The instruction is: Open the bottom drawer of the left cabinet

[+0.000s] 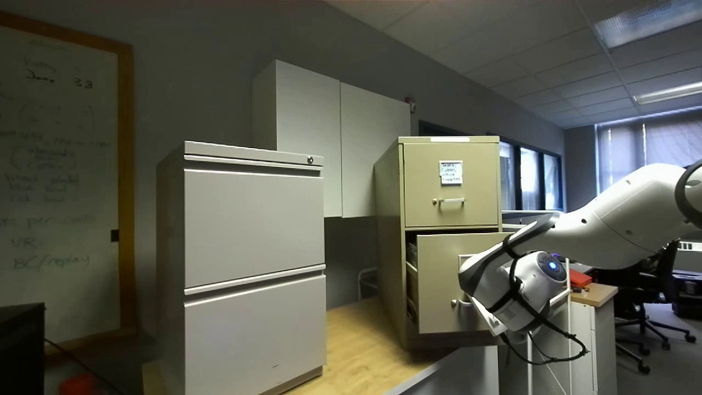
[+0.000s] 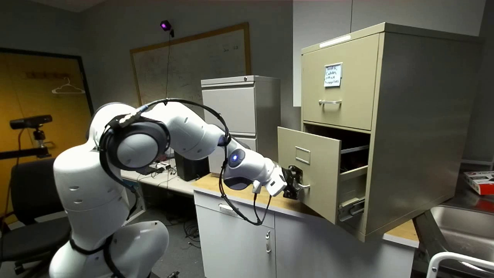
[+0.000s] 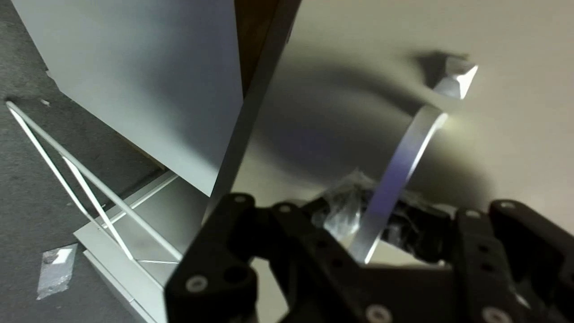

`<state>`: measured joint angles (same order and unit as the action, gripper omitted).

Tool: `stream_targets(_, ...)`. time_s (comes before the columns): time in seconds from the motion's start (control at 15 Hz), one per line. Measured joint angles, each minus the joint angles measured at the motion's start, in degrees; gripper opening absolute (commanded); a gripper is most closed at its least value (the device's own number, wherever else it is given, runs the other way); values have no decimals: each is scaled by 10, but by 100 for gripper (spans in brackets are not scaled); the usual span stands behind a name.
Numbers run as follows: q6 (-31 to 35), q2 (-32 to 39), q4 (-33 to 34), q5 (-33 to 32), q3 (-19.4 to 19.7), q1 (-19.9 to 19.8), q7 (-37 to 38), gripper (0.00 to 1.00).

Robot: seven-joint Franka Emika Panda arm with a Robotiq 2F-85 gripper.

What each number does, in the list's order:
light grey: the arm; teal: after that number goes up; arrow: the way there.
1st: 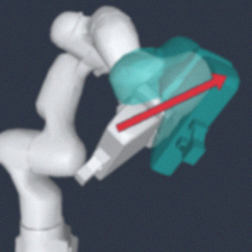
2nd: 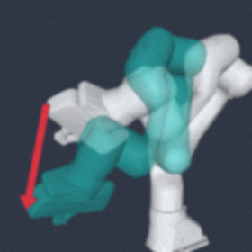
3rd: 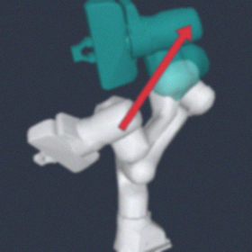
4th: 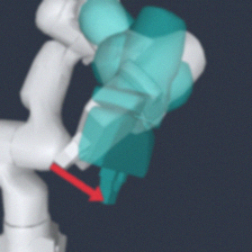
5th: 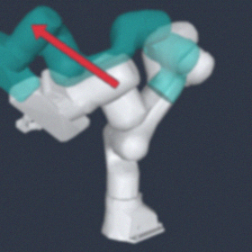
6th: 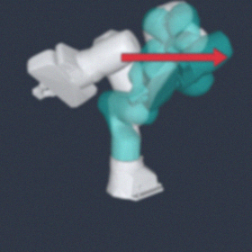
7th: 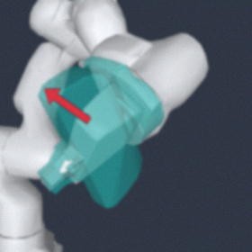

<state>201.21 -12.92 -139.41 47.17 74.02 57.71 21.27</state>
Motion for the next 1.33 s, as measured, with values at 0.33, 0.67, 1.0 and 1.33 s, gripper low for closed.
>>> stream_targets(0.33, 8, 10, -7, 69, -85, -65, -10, 1)
stream_targets(0.67, 1, 13, -18, 113, -201, -172, -22, 1)
stream_targets(1.0, -2, 13, -57, 114, -414, -381, 5, 1)
stream_targets(1.33, -4, 1, -79, 147, -554, -509, 1, 1)
